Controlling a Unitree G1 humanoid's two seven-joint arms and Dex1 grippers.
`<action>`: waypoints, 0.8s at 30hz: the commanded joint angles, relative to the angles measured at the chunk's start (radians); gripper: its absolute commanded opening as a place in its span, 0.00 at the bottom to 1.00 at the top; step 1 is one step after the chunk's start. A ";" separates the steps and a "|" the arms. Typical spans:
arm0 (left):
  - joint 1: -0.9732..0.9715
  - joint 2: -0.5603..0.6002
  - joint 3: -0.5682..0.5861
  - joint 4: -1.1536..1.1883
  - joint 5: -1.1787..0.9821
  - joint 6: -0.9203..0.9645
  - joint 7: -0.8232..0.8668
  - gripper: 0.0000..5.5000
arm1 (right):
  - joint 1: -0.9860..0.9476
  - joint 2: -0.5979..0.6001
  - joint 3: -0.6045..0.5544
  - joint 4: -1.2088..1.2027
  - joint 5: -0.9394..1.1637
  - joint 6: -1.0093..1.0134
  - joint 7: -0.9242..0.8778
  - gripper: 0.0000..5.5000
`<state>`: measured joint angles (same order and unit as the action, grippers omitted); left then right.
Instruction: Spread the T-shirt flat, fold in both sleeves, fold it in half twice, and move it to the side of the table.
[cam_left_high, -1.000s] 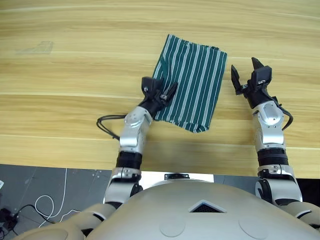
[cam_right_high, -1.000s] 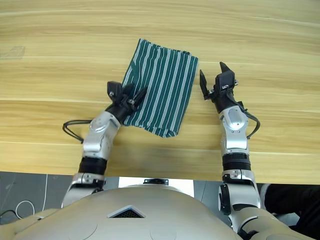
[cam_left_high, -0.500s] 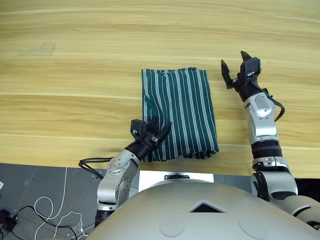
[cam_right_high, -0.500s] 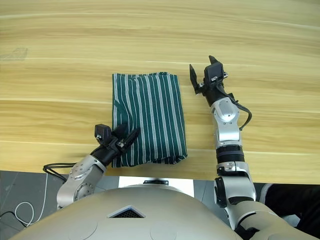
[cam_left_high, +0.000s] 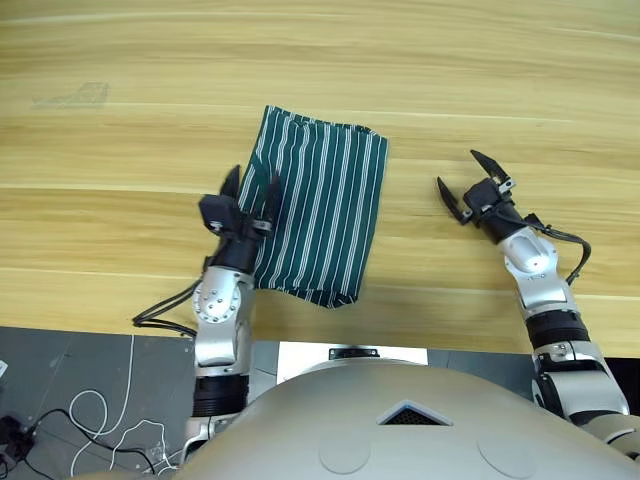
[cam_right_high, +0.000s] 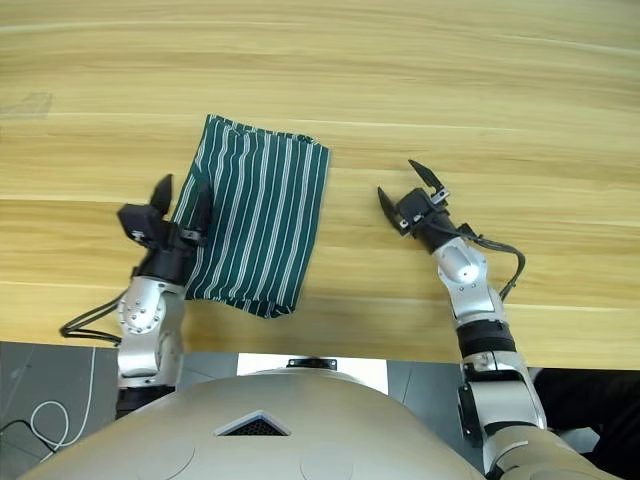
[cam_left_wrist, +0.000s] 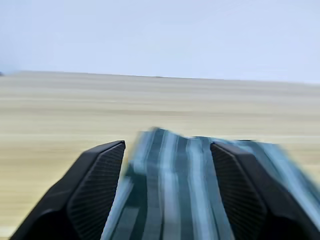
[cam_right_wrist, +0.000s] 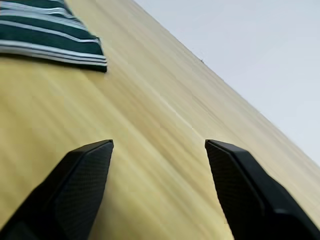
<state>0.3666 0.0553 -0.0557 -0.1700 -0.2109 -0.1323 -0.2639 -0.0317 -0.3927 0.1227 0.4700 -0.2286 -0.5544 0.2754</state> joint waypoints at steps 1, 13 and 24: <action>-0.006 -0.009 0.023 -0.034 -0.080 0.060 -0.011 0.58 | 0.060 0.018 0.031 -0.137 0.078 0.008 0.069 0.62; -0.368 0.022 0.248 0.378 -0.184 -0.125 -0.062 0.58 | 0.305 -0.069 0.219 -0.512 0.271 0.008 0.329 0.62; -0.483 0.007 0.268 0.527 -0.184 -0.160 -0.117 0.58 | 0.152 0.082 0.341 -0.363 0.093 0.009 0.293 0.62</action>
<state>-0.0826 0.0656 0.2177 0.3352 -0.3973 -0.2868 -0.3671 0.1570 -0.3334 0.4400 0.0612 -0.0880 -0.5482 0.5811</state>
